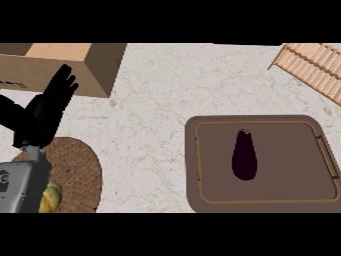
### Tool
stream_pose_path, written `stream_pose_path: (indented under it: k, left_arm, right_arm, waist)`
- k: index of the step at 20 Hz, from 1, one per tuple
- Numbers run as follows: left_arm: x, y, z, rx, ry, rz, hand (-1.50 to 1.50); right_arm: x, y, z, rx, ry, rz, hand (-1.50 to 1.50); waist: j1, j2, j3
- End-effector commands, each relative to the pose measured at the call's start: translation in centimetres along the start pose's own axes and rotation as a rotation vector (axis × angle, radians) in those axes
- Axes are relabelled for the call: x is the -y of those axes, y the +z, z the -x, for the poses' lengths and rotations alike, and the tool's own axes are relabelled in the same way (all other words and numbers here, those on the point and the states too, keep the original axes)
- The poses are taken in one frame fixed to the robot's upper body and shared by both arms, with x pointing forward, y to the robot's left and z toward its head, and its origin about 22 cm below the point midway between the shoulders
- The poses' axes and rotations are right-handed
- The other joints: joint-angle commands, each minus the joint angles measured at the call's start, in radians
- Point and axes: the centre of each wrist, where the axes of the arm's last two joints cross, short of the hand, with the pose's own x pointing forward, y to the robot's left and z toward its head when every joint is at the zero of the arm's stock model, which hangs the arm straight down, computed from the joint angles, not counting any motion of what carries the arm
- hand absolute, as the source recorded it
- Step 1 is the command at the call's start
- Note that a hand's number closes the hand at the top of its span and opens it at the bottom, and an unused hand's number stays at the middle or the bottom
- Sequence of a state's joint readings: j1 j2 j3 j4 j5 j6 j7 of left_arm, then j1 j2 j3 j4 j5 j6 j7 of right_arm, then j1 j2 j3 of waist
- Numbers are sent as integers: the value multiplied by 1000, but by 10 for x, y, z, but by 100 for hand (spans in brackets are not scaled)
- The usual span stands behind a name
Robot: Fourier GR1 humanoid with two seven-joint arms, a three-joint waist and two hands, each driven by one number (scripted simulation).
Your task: Pick the lemon from the tray and place it in the tiered shelf
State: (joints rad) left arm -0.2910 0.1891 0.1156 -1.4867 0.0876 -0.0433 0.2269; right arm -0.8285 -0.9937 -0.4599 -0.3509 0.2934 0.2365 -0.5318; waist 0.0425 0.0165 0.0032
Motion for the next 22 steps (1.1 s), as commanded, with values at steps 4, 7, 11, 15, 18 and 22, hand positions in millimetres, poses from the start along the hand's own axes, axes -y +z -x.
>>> stream_pose_path:
  k: [4,7,11,15,18,22]
  left_arm:
    - [-1,-8,1,-6,23,11,0]
    - [6,-1,-3,8,11,7,0]
    - [-3,3,4,5,10,-9,0]
    - [5,2,-7,23,-5,8,0]
    - [11,-2,-8,12,3,13,0]
    - [4,4,-1,16,5,-1,0]
  right_arm:
    - [17,-2,-5,87,-108,105,-150]
    - [30,3,-6,62,-106,127,-150]
    - [81,16,-20,-19,-174,-80,-150]
    - [85,40,5,-81,-206,-100,-150]
    - [127,47,-21,-40,-210,-91,-150]
    - [129,58,-10,-22,-274,-107,-150]
  waist:
    - [2,6,1]
    - [8,4,2]
    - [3,2,1]
    - [3,8,6]
    - [-3,8,6]
    - [-12,9,12]
